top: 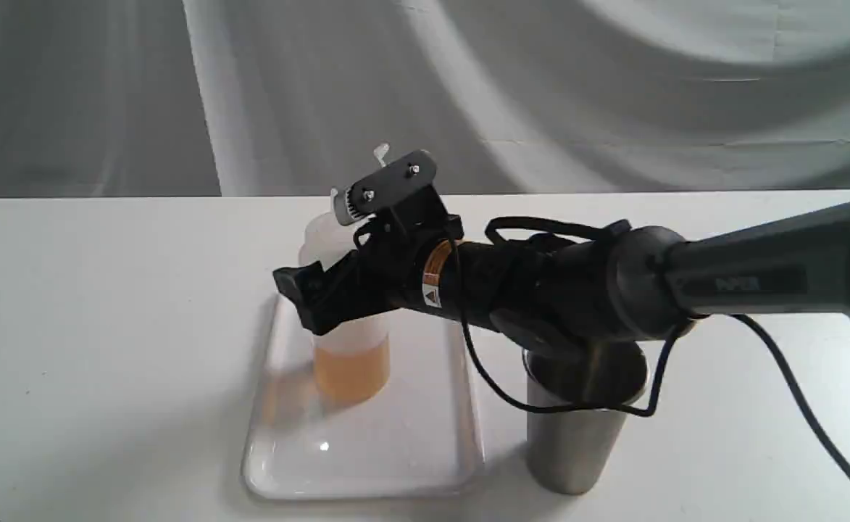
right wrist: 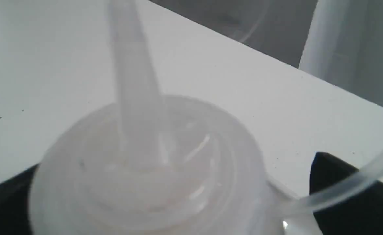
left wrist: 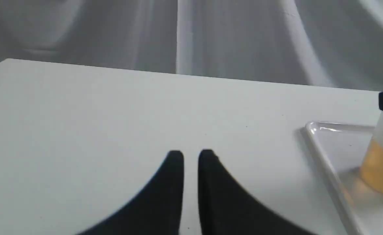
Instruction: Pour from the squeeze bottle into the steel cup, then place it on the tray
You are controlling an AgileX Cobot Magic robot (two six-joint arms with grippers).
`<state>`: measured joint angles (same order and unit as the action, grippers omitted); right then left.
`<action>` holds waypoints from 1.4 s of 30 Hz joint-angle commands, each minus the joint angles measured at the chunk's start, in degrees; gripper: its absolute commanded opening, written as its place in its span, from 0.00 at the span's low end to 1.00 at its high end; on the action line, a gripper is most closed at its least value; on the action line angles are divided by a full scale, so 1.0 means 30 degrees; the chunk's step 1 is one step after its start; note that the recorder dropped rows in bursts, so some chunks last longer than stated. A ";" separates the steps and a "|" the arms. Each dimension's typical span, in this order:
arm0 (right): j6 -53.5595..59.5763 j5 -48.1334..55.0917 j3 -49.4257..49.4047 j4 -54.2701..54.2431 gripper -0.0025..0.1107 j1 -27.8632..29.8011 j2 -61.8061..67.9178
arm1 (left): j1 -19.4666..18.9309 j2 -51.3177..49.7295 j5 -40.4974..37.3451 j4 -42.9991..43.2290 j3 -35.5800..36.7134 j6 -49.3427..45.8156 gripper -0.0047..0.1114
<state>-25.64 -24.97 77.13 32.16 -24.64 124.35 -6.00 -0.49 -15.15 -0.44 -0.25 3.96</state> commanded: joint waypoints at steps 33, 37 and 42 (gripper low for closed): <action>0.4431 0.7121 0.0087 -0.4080 0.71 0.2087 -0.8765 | 0.0087 -0.0029 -0.0023 -0.0078 0.0085 0.0043 0.11; 0.4929 1.1356 0.0087 -0.3585 0.51 0.2327 -1.0953 | 0.0087 -0.0029 -0.0023 -0.0078 0.0085 0.0043 0.11; 0.5123 1.7997 0.0087 -0.3505 0.28 0.2327 -1.3328 | 0.0087 -0.0029 -0.0023 -0.0078 0.0085 0.0043 0.11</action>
<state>-10.86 21.55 77.13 21.30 -17.75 86.60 -6.00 -0.49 -15.15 -0.44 -0.25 3.96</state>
